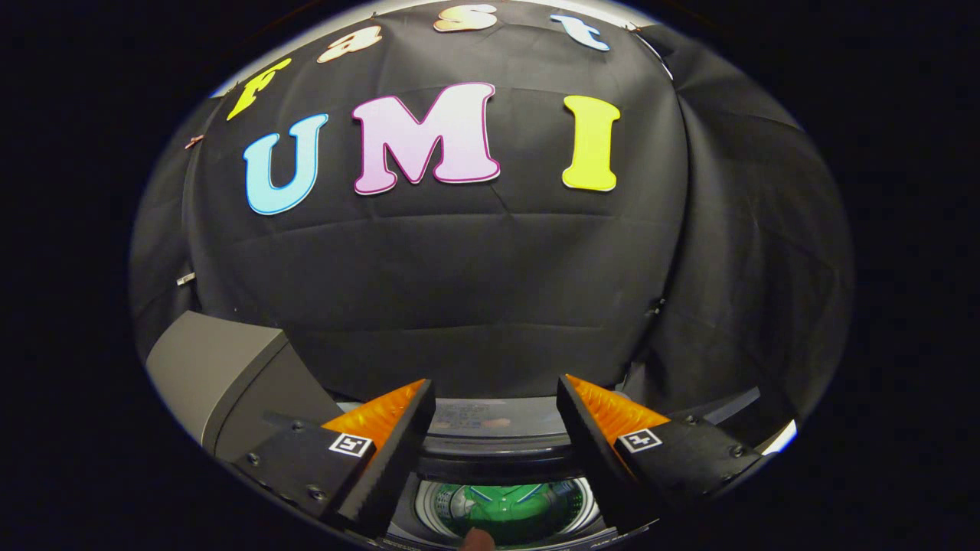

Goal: Put the clothes into the washing machine and then close the washing machine lid.

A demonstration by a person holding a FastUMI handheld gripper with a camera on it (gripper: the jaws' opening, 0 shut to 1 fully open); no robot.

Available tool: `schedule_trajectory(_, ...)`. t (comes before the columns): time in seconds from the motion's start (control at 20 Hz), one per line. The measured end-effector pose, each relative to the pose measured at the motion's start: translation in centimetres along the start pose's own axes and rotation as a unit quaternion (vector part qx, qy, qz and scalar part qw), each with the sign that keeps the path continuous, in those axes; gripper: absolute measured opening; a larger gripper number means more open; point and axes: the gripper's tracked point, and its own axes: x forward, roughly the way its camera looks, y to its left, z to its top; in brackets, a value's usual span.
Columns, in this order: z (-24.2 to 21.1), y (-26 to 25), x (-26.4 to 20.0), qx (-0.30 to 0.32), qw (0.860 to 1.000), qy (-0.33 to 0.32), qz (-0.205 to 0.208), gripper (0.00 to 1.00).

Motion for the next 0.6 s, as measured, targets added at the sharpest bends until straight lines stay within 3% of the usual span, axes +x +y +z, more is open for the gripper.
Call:
schedule_trajectory(0.4,-2.8,0.2,-1.1,-0.003,0.999,0.033,-0.005,1.00)
schedule_trajectory(0.6,-7.5,-0.3,-1.6,0.003,0.997,0.077,-0.014,1.00)
